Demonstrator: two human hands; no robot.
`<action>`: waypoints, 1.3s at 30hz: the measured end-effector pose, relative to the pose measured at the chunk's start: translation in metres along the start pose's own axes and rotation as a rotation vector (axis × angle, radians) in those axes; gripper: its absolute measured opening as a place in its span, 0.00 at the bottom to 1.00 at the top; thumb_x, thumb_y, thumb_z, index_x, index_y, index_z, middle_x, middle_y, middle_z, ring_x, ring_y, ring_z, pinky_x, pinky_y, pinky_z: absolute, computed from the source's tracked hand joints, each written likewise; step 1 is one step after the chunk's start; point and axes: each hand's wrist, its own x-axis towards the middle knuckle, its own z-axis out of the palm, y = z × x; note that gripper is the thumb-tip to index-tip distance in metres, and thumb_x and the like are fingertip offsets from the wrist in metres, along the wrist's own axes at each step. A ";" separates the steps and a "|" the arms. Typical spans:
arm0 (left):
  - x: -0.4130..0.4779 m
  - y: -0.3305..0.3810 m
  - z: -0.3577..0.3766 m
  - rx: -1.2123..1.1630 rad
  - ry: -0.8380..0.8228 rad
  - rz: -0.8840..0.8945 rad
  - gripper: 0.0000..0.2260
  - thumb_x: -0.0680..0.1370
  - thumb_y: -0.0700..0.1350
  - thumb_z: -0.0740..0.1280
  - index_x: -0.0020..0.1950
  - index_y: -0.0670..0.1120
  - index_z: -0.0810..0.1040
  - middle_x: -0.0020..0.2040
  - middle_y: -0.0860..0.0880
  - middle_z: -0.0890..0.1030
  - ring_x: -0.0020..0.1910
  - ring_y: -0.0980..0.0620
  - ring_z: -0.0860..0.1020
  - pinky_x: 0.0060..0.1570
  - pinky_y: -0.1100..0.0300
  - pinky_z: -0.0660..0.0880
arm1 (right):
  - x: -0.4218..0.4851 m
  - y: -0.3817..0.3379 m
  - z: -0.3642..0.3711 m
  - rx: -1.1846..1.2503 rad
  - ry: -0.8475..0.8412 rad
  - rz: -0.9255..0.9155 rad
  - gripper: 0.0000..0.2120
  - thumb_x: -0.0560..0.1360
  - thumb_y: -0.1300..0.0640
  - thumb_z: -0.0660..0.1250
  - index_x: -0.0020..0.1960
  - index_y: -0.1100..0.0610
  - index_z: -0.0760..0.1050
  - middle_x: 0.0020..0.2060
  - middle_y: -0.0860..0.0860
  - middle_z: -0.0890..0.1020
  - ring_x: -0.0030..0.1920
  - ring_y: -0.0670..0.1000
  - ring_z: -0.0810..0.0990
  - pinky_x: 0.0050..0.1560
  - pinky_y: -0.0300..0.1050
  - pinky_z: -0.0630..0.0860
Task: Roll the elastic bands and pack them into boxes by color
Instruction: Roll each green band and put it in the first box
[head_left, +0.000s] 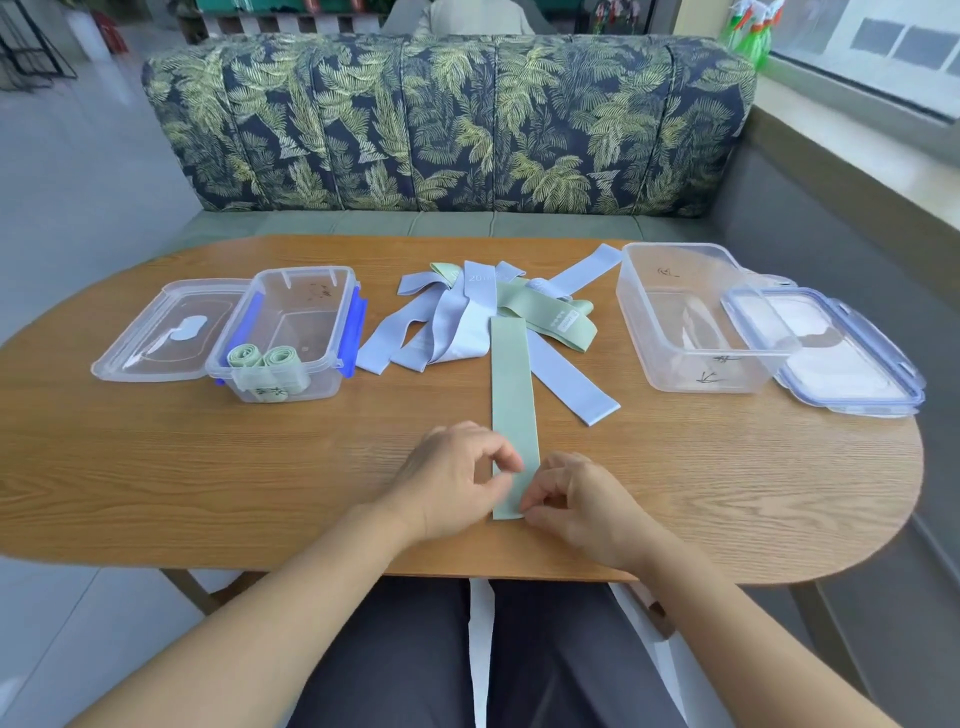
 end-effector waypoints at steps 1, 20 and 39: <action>-0.007 -0.001 0.000 0.050 -0.031 0.018 0.03 0.73 0.48 0.71 0.45 0.57 0.81 0.44 0.62 0.78 0.50 0.62 0.74 0.62 0.63 0.66 | 0.001 0.000 -0.001 0.001 -0.009 0.000 0.04 0.73 0.59 0.72 0.43 0.50 0.83 0.42 0.45 0.77 0.45 0.40 0.71 0.46 0.33 0.66; 0.005 0.001 0.002 0.296 -0.243 -0.126 0.12 0.79 0.54 0.65 0.40 0.49 0.80 0.45 0.56 0.80 0.55 0.53 0.65 0.60 0.56 0.58 | 0.013 -0.012 -0.018 -0.029 -0.067 0.288 0.16 0.70 0.54 0.73 0.28 0.50 0.70 0.28 0.44 0.74 0.31 0.45 0.71 0.34 0.41 0.68; -0.013 0.001 0.018 0.370 -0.016 0.284 0.03 0.70 0.47 0.77 0.41 0.52 0.84 0.35 0.57 0.79 0.39 0.53 0.76 0.46 0.57 0.64 | 0.033 -0.024 -0.029 -0.167 -0.247 0.372 0.15 0.69 0.50 0.75 0.32 0.54 0.71 0.29 0.46 0.72 0.31 0.49 0.69 0.33 0.42 0.66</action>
